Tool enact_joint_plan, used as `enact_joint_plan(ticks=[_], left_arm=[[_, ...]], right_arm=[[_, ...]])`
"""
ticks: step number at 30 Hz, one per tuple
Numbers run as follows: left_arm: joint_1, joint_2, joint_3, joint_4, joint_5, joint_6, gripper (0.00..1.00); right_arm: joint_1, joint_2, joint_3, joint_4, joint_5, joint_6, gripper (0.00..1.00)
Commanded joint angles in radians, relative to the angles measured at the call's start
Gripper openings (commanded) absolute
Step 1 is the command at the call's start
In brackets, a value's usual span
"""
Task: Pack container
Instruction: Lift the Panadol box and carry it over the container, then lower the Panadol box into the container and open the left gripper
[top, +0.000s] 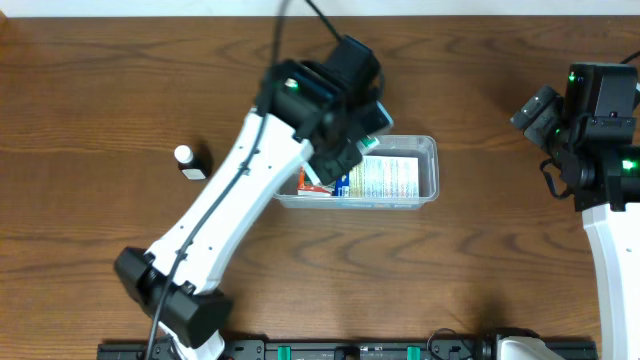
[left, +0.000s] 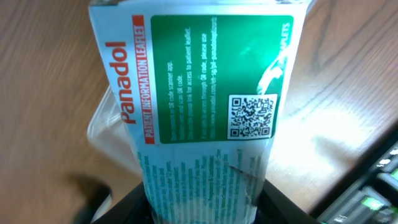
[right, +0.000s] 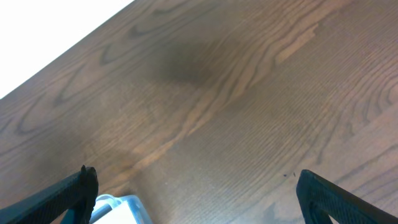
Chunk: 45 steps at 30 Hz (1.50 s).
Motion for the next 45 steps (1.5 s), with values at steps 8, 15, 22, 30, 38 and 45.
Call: enact_joint_plan(ticks=[8,15,22,30,38,45], left_arm=[[-0.052,0.063,-0.265,0.306,-0.008,0.364,0.46],[-0.053,0.078,-0.329,0.457,-0.008,0.463,0.47],[-0.06,0.117,-0.331,0.555,-0.002,0.48,0.48],[-0.082,0.177,-0.331,0.566,0.003,0.483,0.5],[-0.111,0.19,-0.331,0.629,0.003,0.482,0.58],[-0.116,0.181,-0.309,0.639,-0.051,0.474,0.59]], right_arm=[[-0.003,0.0,0.004,-0.001,0.014,-0.011,0.99],[-0.003,0.0,0.004,-0.001,0.014,-0.011,0.99],[-0.003,0.0,0.004,-0.001,0.014,-0.011,0.99],[-0.003,0.0,0.004,-0.001,0.014,-0.011,0.99],[-0.003,0.0,0.004,-0.001,0.014,-0.011,0.99],[-0.003,0.0,0.004,-0.001,0.014,-0.011,0.99]])
